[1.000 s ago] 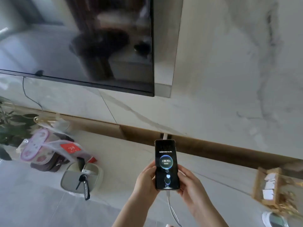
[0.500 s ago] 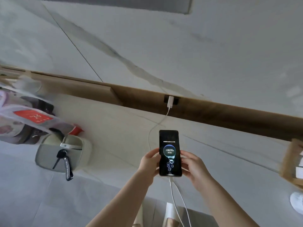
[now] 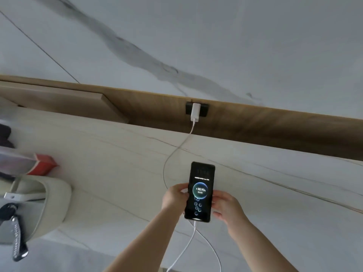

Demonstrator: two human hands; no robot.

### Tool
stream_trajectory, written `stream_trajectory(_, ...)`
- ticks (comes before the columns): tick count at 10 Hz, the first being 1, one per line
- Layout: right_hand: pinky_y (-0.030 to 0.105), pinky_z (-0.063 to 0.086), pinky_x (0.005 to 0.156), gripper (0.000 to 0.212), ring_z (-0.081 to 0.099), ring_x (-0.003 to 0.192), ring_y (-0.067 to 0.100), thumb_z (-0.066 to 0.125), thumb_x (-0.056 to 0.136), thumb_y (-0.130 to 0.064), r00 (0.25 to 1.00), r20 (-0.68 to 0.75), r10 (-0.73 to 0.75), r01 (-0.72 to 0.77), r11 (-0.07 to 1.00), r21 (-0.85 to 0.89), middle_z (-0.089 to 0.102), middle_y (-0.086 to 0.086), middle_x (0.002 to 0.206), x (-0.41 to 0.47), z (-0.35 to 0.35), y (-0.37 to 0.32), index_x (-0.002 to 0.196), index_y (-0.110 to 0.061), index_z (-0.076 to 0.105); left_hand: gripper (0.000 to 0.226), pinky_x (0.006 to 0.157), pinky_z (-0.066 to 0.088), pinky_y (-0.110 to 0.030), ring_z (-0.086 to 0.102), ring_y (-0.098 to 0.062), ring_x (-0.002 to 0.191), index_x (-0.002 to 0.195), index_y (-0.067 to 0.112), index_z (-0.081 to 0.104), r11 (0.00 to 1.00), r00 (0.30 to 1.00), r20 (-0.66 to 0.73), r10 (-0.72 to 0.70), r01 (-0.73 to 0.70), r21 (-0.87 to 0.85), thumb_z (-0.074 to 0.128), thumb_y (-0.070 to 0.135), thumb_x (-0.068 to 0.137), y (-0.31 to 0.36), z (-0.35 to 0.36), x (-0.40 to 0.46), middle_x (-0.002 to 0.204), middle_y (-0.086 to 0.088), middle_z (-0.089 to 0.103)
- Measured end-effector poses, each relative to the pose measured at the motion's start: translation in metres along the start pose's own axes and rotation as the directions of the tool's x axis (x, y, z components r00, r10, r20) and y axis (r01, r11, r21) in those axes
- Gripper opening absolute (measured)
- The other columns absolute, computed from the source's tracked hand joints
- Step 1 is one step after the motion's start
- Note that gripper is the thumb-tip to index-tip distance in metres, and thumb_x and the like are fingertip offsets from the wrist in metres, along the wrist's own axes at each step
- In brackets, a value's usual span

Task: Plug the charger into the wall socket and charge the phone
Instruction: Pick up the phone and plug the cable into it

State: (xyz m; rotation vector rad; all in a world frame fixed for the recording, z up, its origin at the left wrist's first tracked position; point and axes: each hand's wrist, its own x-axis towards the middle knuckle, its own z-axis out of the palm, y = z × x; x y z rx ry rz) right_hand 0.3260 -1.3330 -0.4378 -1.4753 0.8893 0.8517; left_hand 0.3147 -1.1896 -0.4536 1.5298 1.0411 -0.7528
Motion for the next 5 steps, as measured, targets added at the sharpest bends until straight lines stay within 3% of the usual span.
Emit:
stream_trajectory(2,0.027,0.041,0.059,0.036,0.054,0.068,0.022,0.047,0.081,0.008,0.999,0.004,-0.035,0.035,0.999,-0.020,0.062,0.005,0.070,0.011,0.004,-0.003,0.067,-0.019,0.066,0.054,0.087,0.057,-0.046,0.061,-0.026,0.078,0.117,0.023,0.066,0.998,1.000,-0.023,0.019,-0.018,0.055,0.035,-0.004,0.081,-0.002,0.009,0.014,0.088,-0.015,0.068)
stream_trajectory(3,0.023,0.042,0.055,0.033,0.054,0.057,0.012,0.048,0.081,0.003,0.999,-0.002,-0.046,0.045,0.998,-0.050,0.062,-0.001,0.063,0.015,0.006,-0.001,0.065,-0.020,0.065,0.053,0.081,0.057,-0.034,0.058,-0.022,0.079,0.125,0.021,0.061,0.995,0.998,-0.035,0.057,-0.054,0.088,0.033,-0.002,0.086,-0.003,0.011,0.012,0.094,-0.013,0.066)
stream_trajectory(4,0.026,0.043,0.063,0.034,0.057,0.066,0.012,0.046,0.082,0.003,0.994,-0.011,-0.106,0.105,0.990,-0.092,0.066,-0.003,0.072,0.017,0.006,0.004,0.072,-0.022,0.067,0.052,0.068,0.043,-0.022,0.056,-0.018,0.084,0.124,0.021,0.060,0.987,0.995,-0.041,0.095,-0.089,0.132,0.036,-0.003,0.085,-0.004,0.013,0.003,0.095,0.001,0.062)
stream_trajectory(5,0.026,0.049,0.069,0.037,0.063,0.081,0.011,0.043,0.083,0.005,0.990,-0.023,-0.138,0.132,0.976,-0.171,0.069,-0.003,0.088,0.014,0.008,0.013,0.088,-0.026,0.063,0.048,0.077,0.039,-0.021,0.057,-0.015,0.094,0.128,0.019,0.057,0.985,0.996,-0.029,0.081,-0.076,0.155,0.041,0.000,0.087,-0.006,0.010,-0.007,0.114,0.002,0.066)
